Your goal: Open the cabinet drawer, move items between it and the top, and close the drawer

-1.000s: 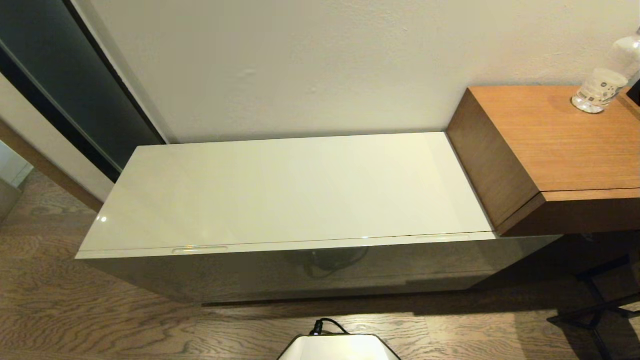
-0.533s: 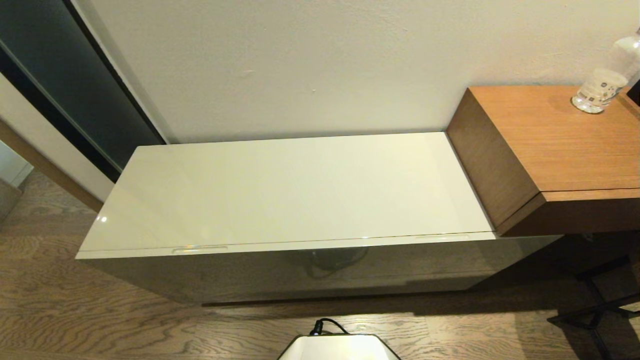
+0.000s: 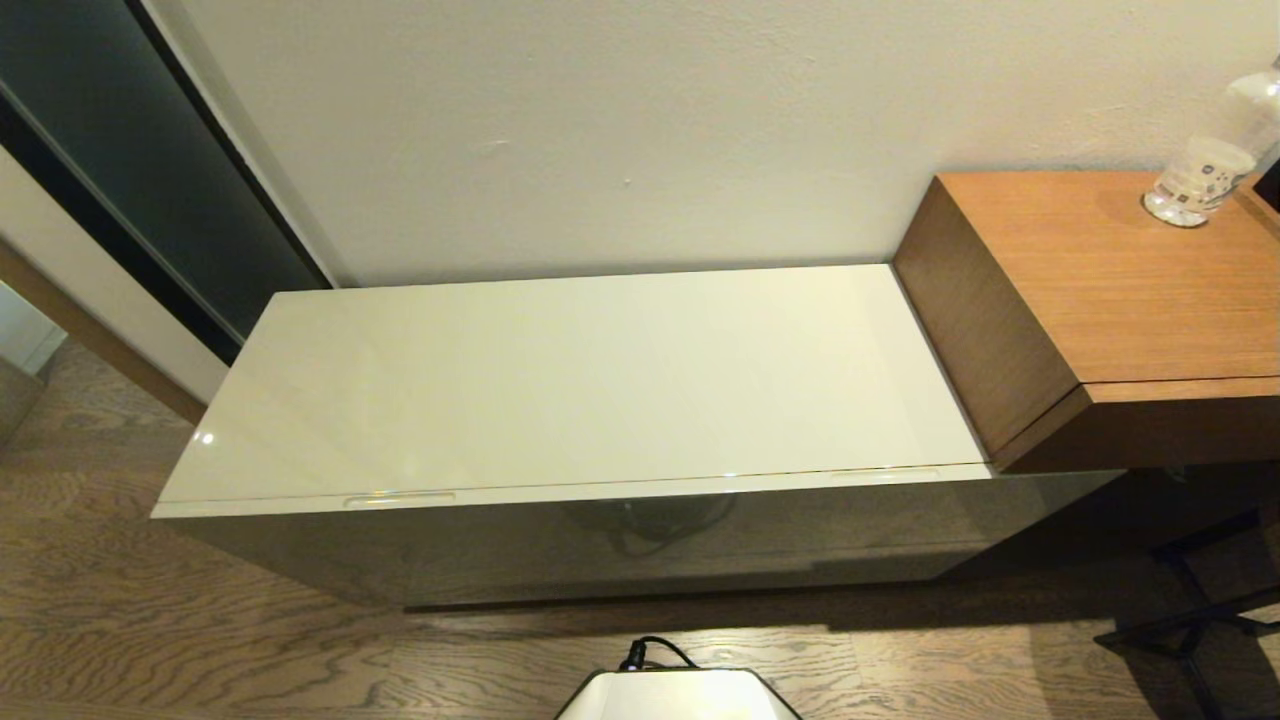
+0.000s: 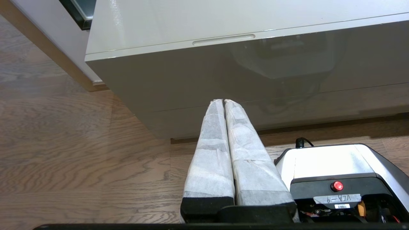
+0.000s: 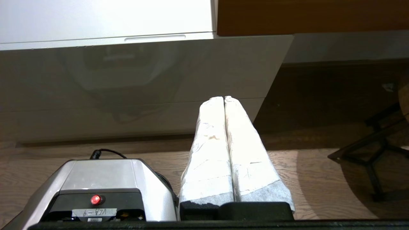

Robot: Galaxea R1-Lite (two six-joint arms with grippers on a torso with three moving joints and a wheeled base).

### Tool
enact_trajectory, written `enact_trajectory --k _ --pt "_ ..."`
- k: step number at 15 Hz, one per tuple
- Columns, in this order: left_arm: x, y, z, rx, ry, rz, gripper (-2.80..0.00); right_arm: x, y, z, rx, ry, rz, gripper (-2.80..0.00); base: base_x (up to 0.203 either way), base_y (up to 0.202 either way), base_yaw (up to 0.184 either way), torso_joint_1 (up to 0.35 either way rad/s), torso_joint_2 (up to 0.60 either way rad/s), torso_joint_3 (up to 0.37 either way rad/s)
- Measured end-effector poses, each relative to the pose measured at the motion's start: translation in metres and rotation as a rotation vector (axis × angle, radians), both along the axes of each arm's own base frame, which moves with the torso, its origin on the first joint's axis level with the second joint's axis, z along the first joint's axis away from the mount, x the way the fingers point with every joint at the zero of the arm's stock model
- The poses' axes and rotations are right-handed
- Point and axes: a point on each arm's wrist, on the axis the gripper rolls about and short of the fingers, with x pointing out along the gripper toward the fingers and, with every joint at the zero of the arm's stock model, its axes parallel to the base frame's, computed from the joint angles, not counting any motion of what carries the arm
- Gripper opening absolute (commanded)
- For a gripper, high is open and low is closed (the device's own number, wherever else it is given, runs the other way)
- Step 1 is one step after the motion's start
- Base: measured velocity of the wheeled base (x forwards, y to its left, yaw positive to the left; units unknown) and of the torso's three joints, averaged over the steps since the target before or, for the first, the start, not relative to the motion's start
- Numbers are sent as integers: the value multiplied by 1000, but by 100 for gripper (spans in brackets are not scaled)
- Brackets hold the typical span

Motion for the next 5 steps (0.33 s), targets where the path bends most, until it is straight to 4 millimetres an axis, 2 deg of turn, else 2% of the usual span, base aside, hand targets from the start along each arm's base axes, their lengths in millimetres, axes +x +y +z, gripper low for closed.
enact_trajectory --k 5 --pt "0 0 0 0 0 0 -280 0 0 0 2 3 -1 -280 0 0 0 0 0 0"
